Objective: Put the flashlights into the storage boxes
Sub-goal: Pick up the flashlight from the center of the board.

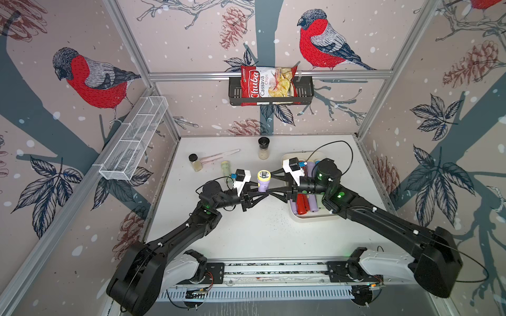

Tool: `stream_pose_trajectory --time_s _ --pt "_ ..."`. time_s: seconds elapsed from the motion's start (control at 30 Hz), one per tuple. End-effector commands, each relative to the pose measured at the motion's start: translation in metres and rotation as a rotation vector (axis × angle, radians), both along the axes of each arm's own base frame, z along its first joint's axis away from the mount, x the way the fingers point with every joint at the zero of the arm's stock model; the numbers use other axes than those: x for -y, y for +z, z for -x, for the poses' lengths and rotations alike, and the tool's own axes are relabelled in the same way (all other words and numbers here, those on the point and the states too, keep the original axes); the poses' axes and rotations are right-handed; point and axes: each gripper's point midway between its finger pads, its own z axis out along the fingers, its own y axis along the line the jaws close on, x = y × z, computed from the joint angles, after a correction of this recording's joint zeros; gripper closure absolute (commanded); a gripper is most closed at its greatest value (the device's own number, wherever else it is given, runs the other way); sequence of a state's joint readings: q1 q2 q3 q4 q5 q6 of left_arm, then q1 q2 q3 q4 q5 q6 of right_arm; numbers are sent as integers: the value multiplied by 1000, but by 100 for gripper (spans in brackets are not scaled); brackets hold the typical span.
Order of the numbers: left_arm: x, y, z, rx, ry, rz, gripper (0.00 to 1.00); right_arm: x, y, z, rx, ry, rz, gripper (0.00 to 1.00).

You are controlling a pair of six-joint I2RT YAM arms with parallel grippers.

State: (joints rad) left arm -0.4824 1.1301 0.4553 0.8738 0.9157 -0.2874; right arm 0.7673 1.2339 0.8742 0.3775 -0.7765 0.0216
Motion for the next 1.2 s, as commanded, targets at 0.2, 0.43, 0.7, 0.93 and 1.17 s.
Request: stream_pose_trajectory --time_s 0.2,0.43,0.7,0.93,1.17 --pt "3 14 9 86 -47 33 100 -11 3 5 18 69 -9 30" --pt "8 11 10 75 -75 24 100 -14 2 5 11 93 -15 39" --pt "8 9 8 68 -63 21 100 -11 -1 2 6 75 -8 64" --pt "7 7 4 40 -35 11 87 -2 -1 -5 -6 19 -13 70" --pt "6 2 -3 6 11 0 64 11 -5 -11 -35 -36 -20 71"
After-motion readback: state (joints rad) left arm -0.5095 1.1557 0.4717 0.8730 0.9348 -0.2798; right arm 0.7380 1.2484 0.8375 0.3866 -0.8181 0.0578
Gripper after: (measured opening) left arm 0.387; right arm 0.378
